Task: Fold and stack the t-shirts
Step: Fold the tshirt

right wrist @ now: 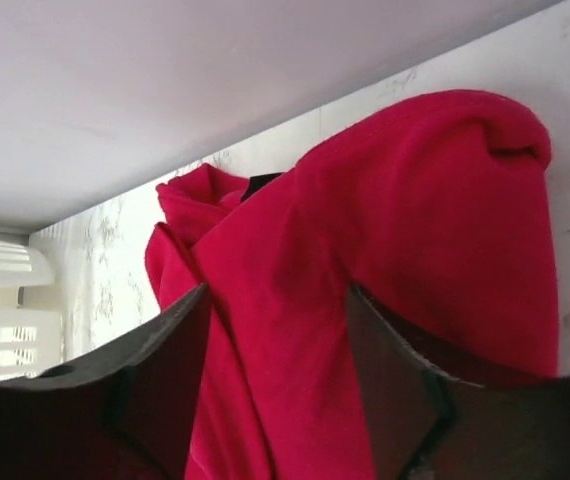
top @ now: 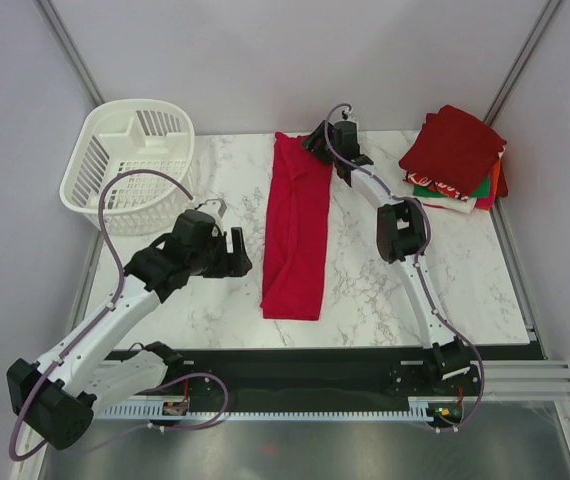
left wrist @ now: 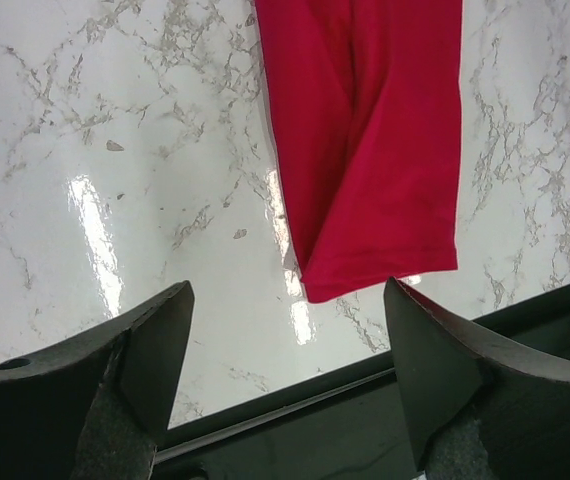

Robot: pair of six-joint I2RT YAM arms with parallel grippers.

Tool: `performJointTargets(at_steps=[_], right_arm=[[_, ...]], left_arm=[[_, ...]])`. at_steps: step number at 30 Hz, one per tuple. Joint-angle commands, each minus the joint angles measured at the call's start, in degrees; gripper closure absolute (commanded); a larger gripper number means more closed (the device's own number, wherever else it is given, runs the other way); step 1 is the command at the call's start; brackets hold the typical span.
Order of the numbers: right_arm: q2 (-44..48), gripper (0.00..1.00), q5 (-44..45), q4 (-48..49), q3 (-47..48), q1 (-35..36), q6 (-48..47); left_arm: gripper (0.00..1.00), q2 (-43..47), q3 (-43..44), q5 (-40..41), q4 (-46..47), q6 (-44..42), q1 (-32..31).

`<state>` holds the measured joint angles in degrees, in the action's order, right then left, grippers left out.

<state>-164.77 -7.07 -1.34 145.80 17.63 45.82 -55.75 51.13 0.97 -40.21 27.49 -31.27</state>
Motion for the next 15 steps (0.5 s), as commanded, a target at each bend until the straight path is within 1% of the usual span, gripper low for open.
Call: performJointTargets(at_steps=[1,2,4,5,7,8,9,10,11,13,14,15], right_arm=[[-1.35,0.33,2.16,0.20,0.19,-0.23,-0.65],[-0.65,0.24,-1.51,4.47,-0.16,-0.14,-1.00],[3.47,0.15,-5.04,8.71,-3.05,-0.05,-1.00],[5.23,0.08,-7.49,10.90,-3.76,0.04,-1.35],[11.46,0.03,-9.71,13.02,-6.39,0.12,-1.70],[13.92,0.02,-11.80,13.12,-8.84,0.21,-2.31],[19.34,0.02,-12.43,13.12,-10.52,0.39,-3.01],[22.53,0.02,-12.70,12.77,-12.97,0.39,-3.54],[29.61,0.02,-12.62,12.25,-19.08,0.39,-4.50],[37.55,0.02,-9.64,10.84,-27.45,0.39,-5.48],[45.42,0.02,-8.76,10.40,-36.72,0.56,-7.31],[49.15,0.02,-5.62,8.74,-40.99,0.57,-7.94]], left_arm=[[0.16,-1.20,0.28,-0.62,1.27,2.13,-0.20],[0.16,-1.38,0.28,-0.71,1.27,2.31,-0.20],[0.16,-1.82,0.37,-0.18,1.36,2.57,-0.29],[0.16,-1.82,0.37,0.08,1.45,2.66,-0.29],[0.17,-2.26,0.11,0.61,1.80,3.27,-0.37],[0.17,-2.44,-0.07,0.78,1.97,3.62,-0.46],[0.17,-2.87,-0.50,0.87,2.58,4.32,-0.55],[0.18,-3.57,-0.86,0.96,3.02,4.68,-0.64],[0.18,-4.10,-1.64,0.96,3.38,5.73,-0.81],[0.19,-5.42,-2.70,0.79,5.31,6.53,-1.51],[0.19,-5.77,-3.92,0.61,6.18,7.40,-2.21],[0.19,-6.13,-4.46,0.35,6.89,7.84,-2.57]])
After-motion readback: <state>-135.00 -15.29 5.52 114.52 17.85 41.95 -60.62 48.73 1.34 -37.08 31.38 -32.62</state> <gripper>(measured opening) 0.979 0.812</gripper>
